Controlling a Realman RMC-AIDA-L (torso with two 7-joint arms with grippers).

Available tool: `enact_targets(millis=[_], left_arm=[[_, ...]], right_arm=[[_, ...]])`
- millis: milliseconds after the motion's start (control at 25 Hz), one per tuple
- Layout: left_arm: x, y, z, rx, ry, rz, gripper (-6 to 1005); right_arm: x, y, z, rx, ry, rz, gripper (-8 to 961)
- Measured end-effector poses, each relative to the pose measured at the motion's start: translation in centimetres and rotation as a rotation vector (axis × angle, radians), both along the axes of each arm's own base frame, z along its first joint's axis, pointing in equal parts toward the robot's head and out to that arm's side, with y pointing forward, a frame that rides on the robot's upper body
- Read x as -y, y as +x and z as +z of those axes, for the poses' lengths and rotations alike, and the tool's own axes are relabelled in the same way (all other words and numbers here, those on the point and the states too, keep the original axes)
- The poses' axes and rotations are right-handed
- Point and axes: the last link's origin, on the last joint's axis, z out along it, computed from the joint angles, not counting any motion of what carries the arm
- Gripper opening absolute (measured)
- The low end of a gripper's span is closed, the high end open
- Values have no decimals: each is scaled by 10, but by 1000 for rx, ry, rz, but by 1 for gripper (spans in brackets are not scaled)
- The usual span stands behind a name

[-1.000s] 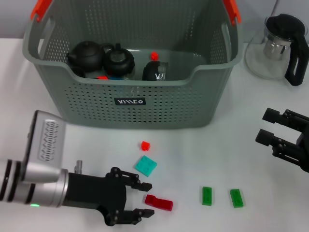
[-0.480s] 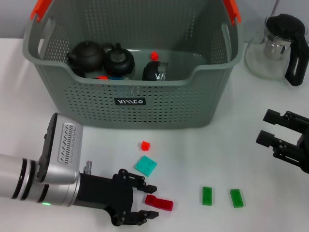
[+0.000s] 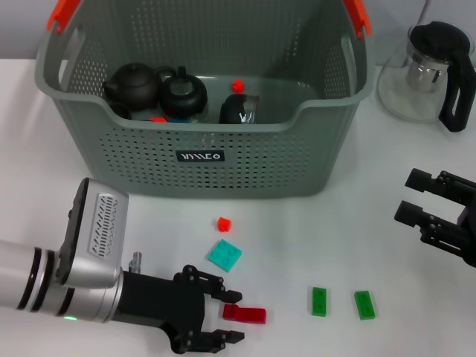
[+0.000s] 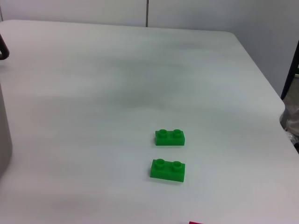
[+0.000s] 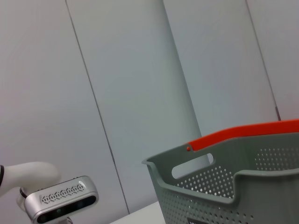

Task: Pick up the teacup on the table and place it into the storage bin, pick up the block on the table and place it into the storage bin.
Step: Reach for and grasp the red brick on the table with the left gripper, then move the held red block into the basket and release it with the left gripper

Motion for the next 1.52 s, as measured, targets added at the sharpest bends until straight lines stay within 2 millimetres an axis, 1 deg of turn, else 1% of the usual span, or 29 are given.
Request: enact_targets(millis=[280, 560, 760, 1000, 1200, 1280, 1400, 1520], left_arm=[[-4, -1, -3, -13, 18, -1, 520], [-4, 0, -4, -9, 23, -8, 516], [-5, -1, -6, -28, 25, 1, 438], [-10, 1, -6, -43, 23, 37, 312], [-13, 9, 4, 5, 25, 49, 189], [-12, 12, 10, 33, 12, 55, 190], [-10, 19, 29, 123, -15, 60, 193], [-10, 27, 59, 265, -33, 60, 195]], right_arm=[[0, 0, 0, -1, 1, 0, 668], [0, 0, 0, -1, 2, 0, 669], [-1, -1, 0, 0, 1, 3, 669], [-1, -1, 0, 0, 1, 4, 668], [-1, -1, 1, -1, 4, 4, 668], [-1, 0, 2, 0, 5, 4, 669], [-1, -1, 2, -2, 5, 4, 669], [-2, -1, 2, -3, 6, 8, 668]])
